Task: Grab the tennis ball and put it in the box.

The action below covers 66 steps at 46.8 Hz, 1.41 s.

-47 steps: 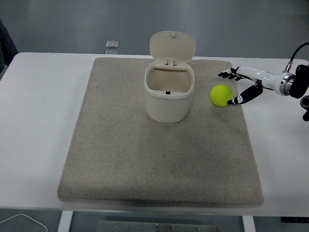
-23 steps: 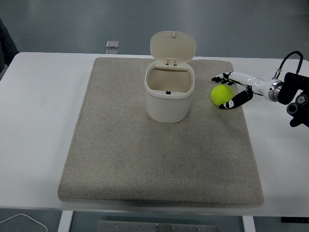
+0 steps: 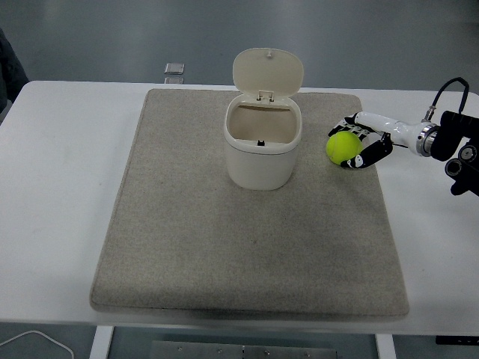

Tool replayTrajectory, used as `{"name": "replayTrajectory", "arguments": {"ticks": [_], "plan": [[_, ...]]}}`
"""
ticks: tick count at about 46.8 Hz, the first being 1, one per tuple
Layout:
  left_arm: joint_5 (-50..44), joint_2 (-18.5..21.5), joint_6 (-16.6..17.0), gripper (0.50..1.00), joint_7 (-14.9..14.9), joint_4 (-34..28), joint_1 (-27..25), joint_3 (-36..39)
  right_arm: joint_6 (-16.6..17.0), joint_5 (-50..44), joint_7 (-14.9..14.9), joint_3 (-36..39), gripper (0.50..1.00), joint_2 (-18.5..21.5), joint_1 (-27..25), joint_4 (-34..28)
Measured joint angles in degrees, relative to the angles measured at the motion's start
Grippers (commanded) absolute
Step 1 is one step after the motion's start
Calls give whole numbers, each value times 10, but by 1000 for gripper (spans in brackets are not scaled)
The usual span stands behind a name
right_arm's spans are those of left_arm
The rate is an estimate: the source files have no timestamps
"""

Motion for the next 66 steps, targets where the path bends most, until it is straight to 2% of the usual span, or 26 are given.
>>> {"name": "replayTrajectory", "arguments": {"ticks": [7,17,28,38,48,59,66], "plan": [[0,0,0,992,0,0,0,0,9,8,0,4,521,-8,16,7],[0,0,0,992,0,0,0,0,55,64,-1,11,519,-42,42,48],[0,0,0,992,0,0,0,0,140,158,-3,17,527,-94,68,91],[0,0,0,992,0,0,0,0,209,183,1,53,531,-111,70,111],[1,0,0,992,0,0,0,0,220,214,1,57,535,-101,90,118],[1,0,0,992,0,0,0,0,214,232,-1,55,541,-61,107,118],[0,0,0,992,0,0,0,0,204,232,-2,54,566,-37,107,112]]}}
